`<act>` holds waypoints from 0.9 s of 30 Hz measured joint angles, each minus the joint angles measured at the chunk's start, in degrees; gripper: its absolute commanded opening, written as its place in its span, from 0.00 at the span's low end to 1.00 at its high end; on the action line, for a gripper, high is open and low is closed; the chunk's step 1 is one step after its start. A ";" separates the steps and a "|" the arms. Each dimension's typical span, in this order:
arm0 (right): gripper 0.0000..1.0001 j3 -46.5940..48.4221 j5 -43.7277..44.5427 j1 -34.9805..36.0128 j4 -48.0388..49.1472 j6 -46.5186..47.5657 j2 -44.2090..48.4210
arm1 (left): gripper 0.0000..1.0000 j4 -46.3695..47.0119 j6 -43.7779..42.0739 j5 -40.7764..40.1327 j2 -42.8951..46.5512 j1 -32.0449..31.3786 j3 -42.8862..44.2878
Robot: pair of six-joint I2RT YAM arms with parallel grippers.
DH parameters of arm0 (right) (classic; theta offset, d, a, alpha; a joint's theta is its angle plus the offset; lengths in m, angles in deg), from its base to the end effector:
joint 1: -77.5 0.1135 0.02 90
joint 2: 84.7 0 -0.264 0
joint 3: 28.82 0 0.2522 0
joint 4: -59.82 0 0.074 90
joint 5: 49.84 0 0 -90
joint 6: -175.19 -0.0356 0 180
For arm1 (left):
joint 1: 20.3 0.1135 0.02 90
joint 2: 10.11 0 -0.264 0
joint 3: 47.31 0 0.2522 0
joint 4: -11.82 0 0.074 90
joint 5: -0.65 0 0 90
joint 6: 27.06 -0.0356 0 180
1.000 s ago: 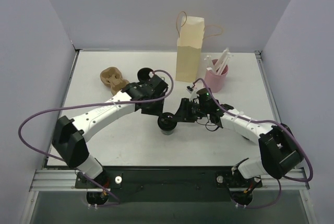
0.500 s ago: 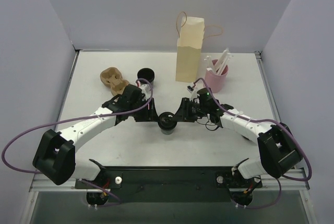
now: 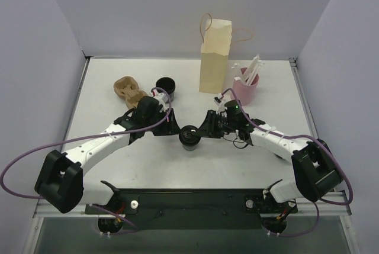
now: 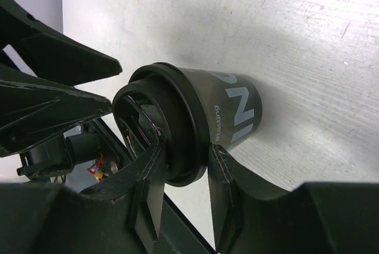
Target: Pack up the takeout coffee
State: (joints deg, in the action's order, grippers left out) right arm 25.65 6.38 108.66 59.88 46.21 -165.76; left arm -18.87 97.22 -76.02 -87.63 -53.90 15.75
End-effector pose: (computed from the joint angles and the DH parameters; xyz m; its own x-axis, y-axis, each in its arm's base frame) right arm 0.2441 0.1707 0.2151 -0.8354 0.1058 -0.5393 -0.4248 0.4982 0.7559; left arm 0.2318 -0.1639 0.2313 -0.8675 -0.0816 -0.4907 0.2243 0.8163 -0.5323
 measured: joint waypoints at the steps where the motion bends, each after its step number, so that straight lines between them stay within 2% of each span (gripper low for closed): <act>1: 0.27 -0.07 -0.02 0.07 0.22 -0.22 -0.02 | 0.63 0.09 0.48 -0.85 0.66 -0.11 0.00; 8: 0.27 -1.38 -0.15 1.09 3.56 -3.48 -0.42 | 0.63 6.47 4.33 -1.75 8.02 -0.96 -1.33; 18: 0.27 -1.64 -0.61 1.18 5.68 -5.62 -1.33 | 0.63 7.04 3.72 -1.66 1.66 -2.40 -1.33; 27: 0.27 -1.84 -0.57 1.18 5.99 -6.25 -1.33 | 0.60 3.54 1.44 -7.08 1.22 -5.77 -1.27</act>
State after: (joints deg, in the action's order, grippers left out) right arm 23.81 5.82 109.84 65.87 39.96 -167.09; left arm -15.32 98.66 -83.11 -86.41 -59.67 14.48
